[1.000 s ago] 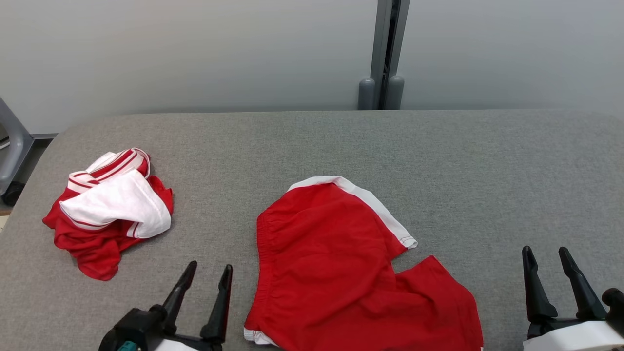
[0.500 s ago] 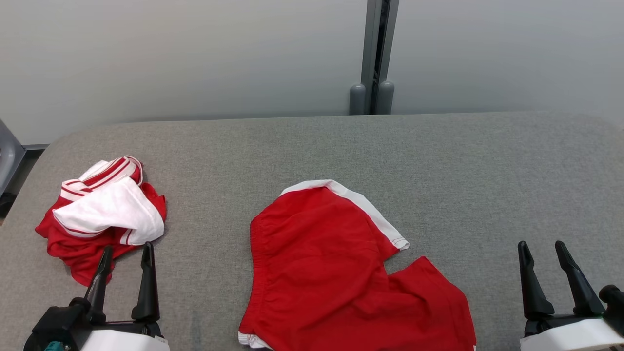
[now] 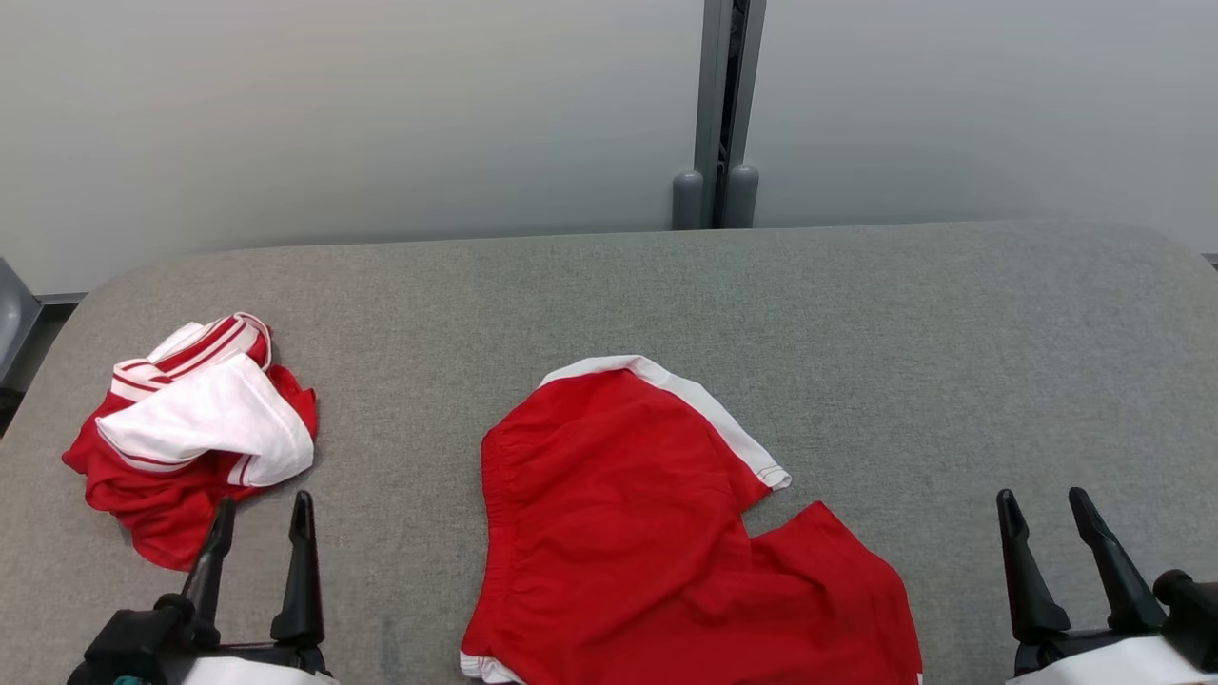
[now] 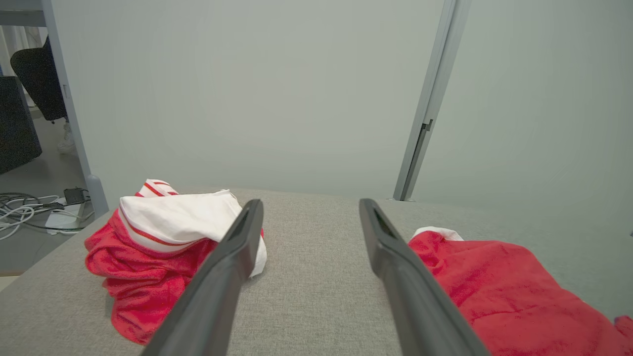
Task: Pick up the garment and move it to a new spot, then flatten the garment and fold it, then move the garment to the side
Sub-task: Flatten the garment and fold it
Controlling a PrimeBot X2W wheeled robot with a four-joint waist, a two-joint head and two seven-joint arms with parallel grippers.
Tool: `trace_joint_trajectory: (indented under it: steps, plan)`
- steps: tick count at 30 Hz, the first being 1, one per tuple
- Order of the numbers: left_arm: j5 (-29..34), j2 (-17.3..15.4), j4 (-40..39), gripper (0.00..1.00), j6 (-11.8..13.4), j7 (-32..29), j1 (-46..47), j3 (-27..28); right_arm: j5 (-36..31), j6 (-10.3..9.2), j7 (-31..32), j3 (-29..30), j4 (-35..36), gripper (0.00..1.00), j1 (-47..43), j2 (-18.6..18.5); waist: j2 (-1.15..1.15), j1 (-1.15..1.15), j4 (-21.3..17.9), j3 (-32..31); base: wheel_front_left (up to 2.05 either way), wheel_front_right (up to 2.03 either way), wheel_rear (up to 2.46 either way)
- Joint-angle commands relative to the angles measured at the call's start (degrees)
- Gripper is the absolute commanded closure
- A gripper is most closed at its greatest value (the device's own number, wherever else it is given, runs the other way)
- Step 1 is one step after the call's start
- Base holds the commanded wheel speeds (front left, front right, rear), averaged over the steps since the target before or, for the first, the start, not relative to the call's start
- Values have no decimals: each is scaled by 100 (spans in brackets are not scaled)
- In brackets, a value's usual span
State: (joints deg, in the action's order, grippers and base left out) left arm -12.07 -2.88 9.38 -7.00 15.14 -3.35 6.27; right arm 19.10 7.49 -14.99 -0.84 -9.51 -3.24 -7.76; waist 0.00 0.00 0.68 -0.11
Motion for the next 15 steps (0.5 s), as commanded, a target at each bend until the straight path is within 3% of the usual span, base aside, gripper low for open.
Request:
trace_joint_trajectory:
  steps: [1,10,15]
  plan:
    - [-18,-10,43,0,-14,0,-56,-81,5,1,-30,-57,-38,0,-32,-84,0,0,6,-14,0,0,0]
    - [87,-122,647,0,-54,0,-121,-1089,136,1,-30,-627,-496,0,-85,-417,0,0,22,-25,0,0,0]
    - [-225,-485,995,0,-42,0,-189,-1795,276,1,-29,-1123,-854,0,-186,-585,0,0,13,25,0,0,0]
